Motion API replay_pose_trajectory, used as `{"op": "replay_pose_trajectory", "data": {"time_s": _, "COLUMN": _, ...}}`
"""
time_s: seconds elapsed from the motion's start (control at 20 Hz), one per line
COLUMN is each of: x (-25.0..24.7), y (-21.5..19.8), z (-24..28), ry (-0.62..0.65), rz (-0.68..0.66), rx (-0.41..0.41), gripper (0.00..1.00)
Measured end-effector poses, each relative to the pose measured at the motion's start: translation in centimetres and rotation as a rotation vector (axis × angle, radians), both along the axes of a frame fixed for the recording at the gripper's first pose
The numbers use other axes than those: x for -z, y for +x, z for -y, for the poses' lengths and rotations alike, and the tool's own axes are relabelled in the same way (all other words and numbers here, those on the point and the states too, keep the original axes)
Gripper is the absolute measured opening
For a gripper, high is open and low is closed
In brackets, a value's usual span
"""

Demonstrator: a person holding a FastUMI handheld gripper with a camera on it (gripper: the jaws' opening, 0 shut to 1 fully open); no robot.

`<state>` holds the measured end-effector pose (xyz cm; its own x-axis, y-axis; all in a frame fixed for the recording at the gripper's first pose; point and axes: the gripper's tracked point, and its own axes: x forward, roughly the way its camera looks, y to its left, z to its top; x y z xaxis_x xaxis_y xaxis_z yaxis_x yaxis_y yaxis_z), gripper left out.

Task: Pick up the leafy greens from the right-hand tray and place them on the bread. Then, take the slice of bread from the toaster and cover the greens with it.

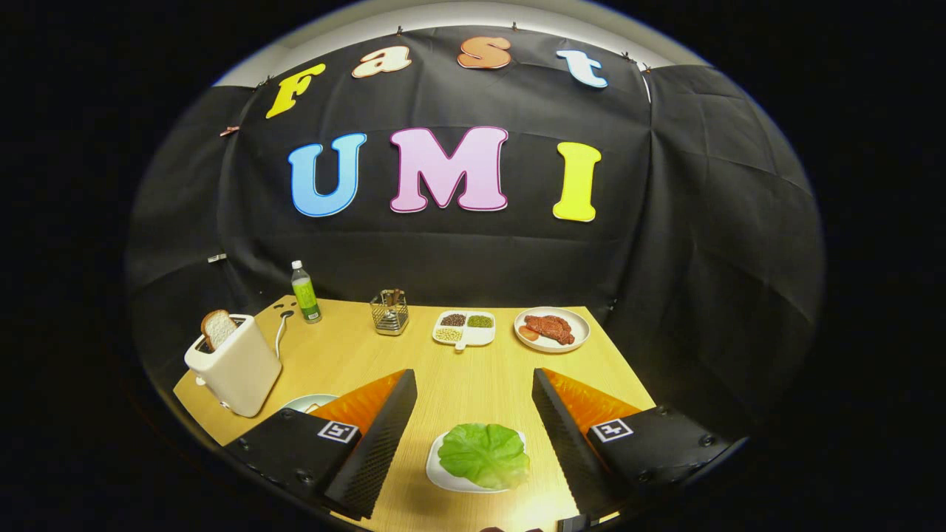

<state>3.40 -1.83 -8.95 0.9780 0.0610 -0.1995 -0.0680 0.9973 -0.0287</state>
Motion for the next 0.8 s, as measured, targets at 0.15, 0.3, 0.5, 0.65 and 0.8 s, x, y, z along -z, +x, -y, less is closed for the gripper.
{"op": "replay_pose_trajectory", "data": {"time_s": 0.15, "x": 1.6, "y": 0.8, "z": -0.1, "ry": -0.012, "rz": -0.036, "rx": -0.011, "gripper": 0.98}}
{"op": "replay_pose_trajectory", "data": {"time_s": 0.3, "x": 5.0, "y": 1.5, "z": 0.2, "ry": -0.042, "rz": -0.118, "rx": -0.022, "gripper": 0.98}}
{"op": "replay_pose_trajectory", "data": {"time_s": 0.5, "x": 11.2, "y": 2.1, "z": 0.8, "ry": -0.097, "rz": -0.265, "rx": -0.057, "gripper": 0.98}}
{"op": "replay_pose_trajectory", "data": {"time_s": 0.65, "x": 15.6, "y": 1.7, "z": 0.9, "ry": -0.106, "rz": -0.4, "rx": -0.093, "gripper": 0.98}}
{"op": "replay_pose_trajectory", "data": {"time_s": 0.8, "x": 19.1, "y": 2.3, "z": 1.2, "ry": -0.064, "rz": -0.514, "rx": -0.088, "gripper": 0.98}}
